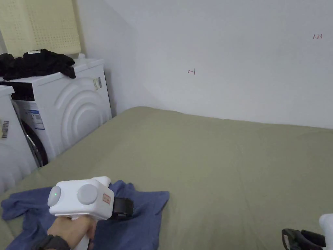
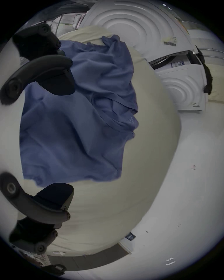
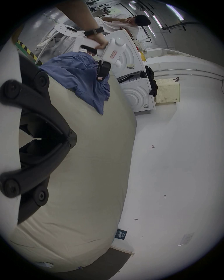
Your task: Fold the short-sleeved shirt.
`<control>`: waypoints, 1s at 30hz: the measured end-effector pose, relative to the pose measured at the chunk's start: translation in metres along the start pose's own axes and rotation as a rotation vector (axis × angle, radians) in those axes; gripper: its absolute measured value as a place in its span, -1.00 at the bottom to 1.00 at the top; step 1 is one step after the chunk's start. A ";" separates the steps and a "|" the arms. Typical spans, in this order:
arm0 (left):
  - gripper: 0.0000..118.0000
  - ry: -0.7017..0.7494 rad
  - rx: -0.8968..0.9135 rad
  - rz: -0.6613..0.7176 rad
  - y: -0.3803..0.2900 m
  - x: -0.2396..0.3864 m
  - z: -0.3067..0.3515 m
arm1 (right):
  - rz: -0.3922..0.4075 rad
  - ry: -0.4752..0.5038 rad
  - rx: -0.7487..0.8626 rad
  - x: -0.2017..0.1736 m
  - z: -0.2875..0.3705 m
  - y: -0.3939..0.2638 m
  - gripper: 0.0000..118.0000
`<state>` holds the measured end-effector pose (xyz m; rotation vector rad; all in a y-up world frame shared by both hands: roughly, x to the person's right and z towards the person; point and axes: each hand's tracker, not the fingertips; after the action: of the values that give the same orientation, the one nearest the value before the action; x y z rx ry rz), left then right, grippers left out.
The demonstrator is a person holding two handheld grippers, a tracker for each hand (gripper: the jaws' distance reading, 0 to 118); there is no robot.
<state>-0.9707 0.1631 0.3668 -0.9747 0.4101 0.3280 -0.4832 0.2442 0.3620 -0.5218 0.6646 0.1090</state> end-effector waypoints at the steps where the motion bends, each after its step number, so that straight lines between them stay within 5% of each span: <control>1: 0.98 0.011 -0.012 -0.019 0.003 0.002 -0.009 | -0.001 -0.011 -0.003 0.002 0.000 -0.001 -0.96; 7: 0.89 0.075 -0.130 -0.009 0.004 0.016 -0.039 | -0.006 -0.031 -0.022 0.013 -0.005 -0.006 -0.96; 8: 0.47 0.049 -0.163 -0.034 0.003 0.020 -0.038 | -0.003 -0.036 -0.025 0.014 -0.006 -0.007 -0.96; 10: -0.79 0.023 -0.211 -0.068 0.002 0.026 -0.041 | 0.000 -0.039 -0.028 0.013 -0.006 -0.009 -0.96; 11: -0.93 0.012 -0.228 -0.073 0.007 0.022 -0.049 | -0.003 -0.038 -0.028 0.013 -0.006 -0.009 -0.96; 22: -0.95 -0.092 -0.085 -0.067 0.026 0.027 -0.019 | -0.050 -0.017 -0.013 0.015 0.006 -0.016 -0.96; 30: -0.95 -0.193 -0.039 -0.097 0.033 0.099 -0.002 | -0.123 -0.038 0.011 0.036 0.032 -0.019 -0.96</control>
<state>-0.8990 0.1865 0.2949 -0.9883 0.1806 0.3394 -0.4319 0.2408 0.3691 -0.5472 0.5945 -0.0004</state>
